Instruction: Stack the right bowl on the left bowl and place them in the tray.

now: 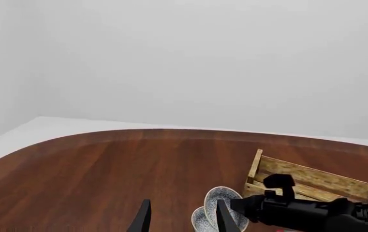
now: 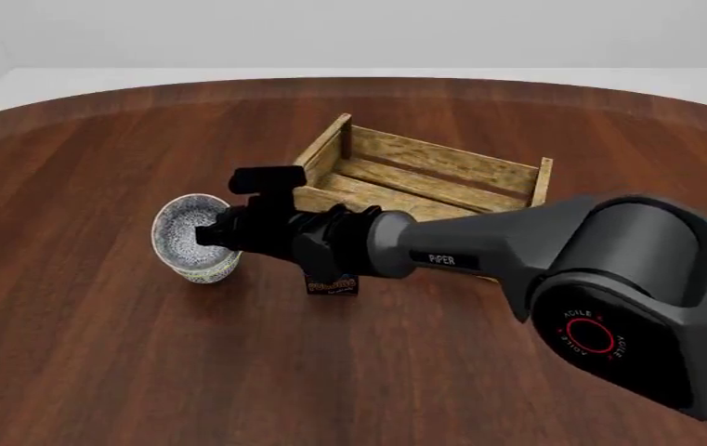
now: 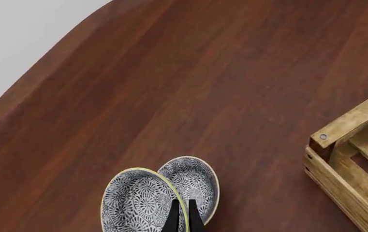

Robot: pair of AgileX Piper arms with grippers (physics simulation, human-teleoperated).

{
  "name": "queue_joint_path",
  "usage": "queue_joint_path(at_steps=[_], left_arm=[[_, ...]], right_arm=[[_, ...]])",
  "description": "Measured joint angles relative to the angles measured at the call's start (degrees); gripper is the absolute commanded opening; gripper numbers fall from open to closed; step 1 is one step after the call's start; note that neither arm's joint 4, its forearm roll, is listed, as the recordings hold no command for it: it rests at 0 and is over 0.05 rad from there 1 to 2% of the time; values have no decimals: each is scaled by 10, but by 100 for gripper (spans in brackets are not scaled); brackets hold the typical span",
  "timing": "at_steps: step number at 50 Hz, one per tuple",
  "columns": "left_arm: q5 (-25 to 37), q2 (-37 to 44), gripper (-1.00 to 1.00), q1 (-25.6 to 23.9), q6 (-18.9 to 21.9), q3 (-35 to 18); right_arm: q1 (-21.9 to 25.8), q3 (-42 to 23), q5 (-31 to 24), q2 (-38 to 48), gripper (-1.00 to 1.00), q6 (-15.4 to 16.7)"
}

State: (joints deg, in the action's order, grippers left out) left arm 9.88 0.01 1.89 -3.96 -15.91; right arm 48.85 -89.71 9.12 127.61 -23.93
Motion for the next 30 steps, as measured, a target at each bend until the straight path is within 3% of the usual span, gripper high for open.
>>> queue_joint_path(at_steps=[30], left_arm=[[-2,0,100,2,-1,6]], right_arm=[[-7,-35,-7,34,-100,1]])
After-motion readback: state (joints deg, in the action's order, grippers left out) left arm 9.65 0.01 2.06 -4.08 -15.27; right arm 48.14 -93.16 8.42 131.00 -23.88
